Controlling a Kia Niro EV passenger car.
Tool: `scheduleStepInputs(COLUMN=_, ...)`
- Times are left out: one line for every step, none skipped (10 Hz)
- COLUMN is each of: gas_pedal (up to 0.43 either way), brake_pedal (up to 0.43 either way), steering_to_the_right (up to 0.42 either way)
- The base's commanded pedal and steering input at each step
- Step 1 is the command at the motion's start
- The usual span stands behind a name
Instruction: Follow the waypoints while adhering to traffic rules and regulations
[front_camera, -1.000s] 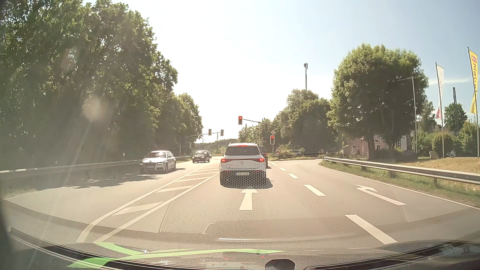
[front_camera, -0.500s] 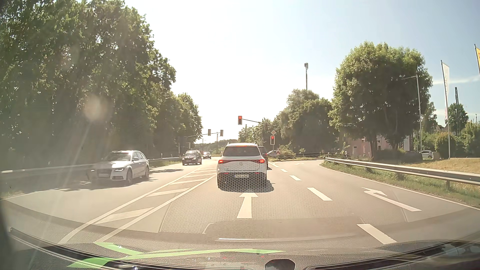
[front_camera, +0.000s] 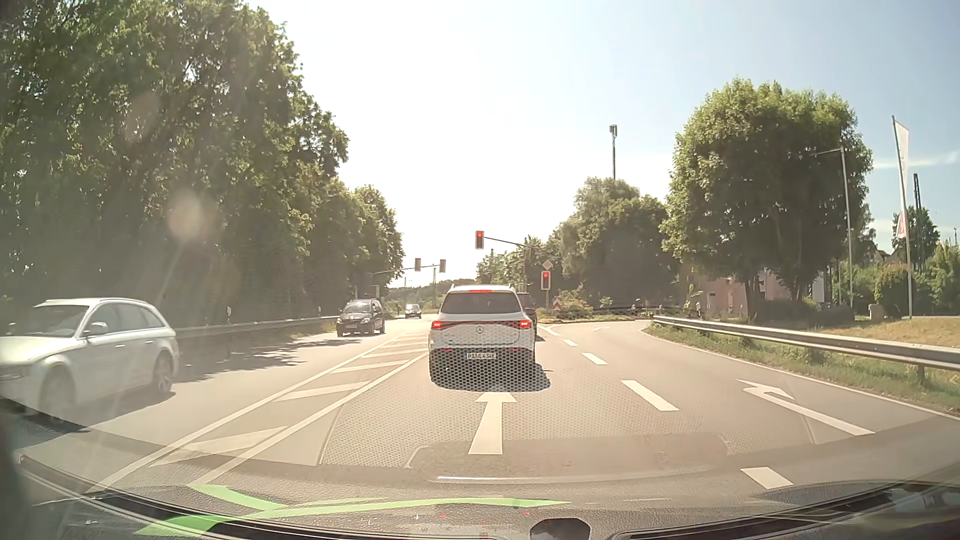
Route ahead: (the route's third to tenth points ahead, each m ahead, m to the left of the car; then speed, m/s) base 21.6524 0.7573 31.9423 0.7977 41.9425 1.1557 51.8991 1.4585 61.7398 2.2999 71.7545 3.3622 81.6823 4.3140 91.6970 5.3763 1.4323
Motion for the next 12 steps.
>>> scheduleStepInputs(gas_pedal=0.000, brake_pedal=0.000, steering_to_the_right=0.000)
scheduleStepInputs(gas_pedal=0.000, brake_pedal=0.000, steering_to_the_right=0.000)
scheduleStepInputs(gas_pedal=0.000, brake_pedal=0.000, steering_to_the_right=0.000)
scheduleStepInputs(gas_pedal=0.000, brake_pedal=0.037, steering_to_the_right=0.000)
scheduleStepInputs(gas_pedal=0.000, brake_pedal=0.055, steering_to_the_right=0.000)
scheduleStepInputs(gas_pedal=0.000, brake_pedal=0.079, steering_to_the_right=0.000)
scheduleStepInputs(gas_pedal=0.000, brake_pedal=0.085, steering_to_the_right=0.000)
scheduleStepInputs(gas_pedal=0.000, brake_pedal=0.085, steering_to_the_right=0.000)
scheduleStepInputs(gas_pedal=0.000, brake_pedal=0.079, steering_to_the_right=0.000)
scheduleStepInputs(gas_pedal=0.000, brake_pedal=0.073, steering_to_the_right=0.000)
scheduleStepInputs(gas_pedal=0.000, brake_pedal=0.073, steering_to_the_right=0.000)
scheduleStepInputs(gas_pedal=0.000, brake_pedal=0.073, steering_to_the_right=0.000)
